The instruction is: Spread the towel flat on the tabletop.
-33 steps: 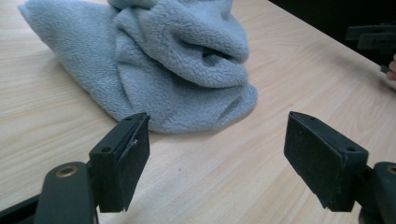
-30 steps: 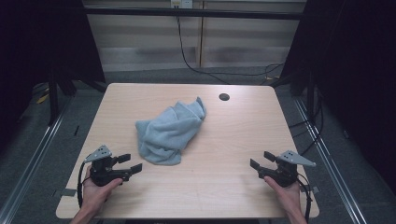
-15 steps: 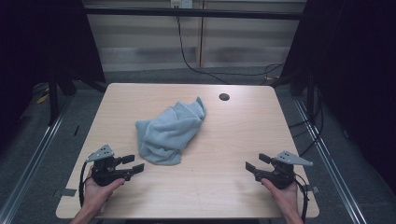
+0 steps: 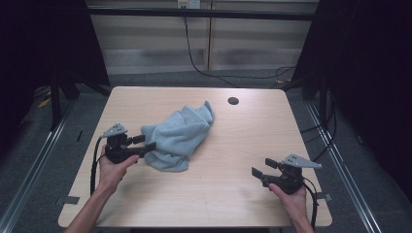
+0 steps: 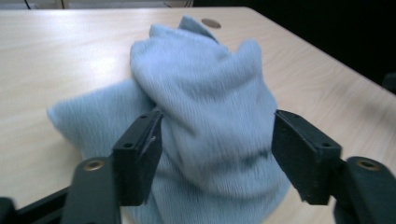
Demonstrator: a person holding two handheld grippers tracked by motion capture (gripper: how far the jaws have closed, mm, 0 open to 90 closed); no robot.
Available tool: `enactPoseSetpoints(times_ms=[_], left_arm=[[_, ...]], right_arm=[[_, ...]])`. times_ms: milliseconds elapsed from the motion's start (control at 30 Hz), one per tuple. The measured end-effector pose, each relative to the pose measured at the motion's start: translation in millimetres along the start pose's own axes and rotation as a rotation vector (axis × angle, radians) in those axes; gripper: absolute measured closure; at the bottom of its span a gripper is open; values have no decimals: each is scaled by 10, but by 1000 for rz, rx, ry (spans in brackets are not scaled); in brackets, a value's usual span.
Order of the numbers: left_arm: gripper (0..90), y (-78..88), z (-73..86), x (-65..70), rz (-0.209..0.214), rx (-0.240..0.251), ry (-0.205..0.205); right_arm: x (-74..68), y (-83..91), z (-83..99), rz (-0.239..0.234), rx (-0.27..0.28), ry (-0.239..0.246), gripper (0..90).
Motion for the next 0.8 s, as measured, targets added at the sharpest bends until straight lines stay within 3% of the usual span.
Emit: enactPoseSetpoints(times_ms=[167, 233, 400, 433, 533, 800], left_arm=[[279, -122, -111, -133, -6, -15, 9], [261, -298, -111, -171, -14, -64, -3], [219, -542, 25, -188, 11, -115, 25], [211, -647, 134, -168, 29, -170, 32], [199, -719, 260, -154, 56, -170, 43], [253, -738, 384, -129, 69, -196, -41]], right_arm=[[16, -7, 30, -1, -14, -8, 247], [25, -12, 32, -1, -15, -10, 246], [33, -12, 33, 0, -17, -13, 240], [36, -11, 39, -1, -18, -15, 241], [46, -7, 43, 2, -15, -19, 250], [47, -16, 57, 0, -19, -21, 248]])
Point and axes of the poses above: each handheld gripper's, and its own axes: y roughly backward along the jaws, z roughly out of its underside, x roughly to its right, the point moved 5 cm from there along -y, roughly forward along the jaws, and after that the axes turned 14 degrees about -y, right-handed, at the moved point
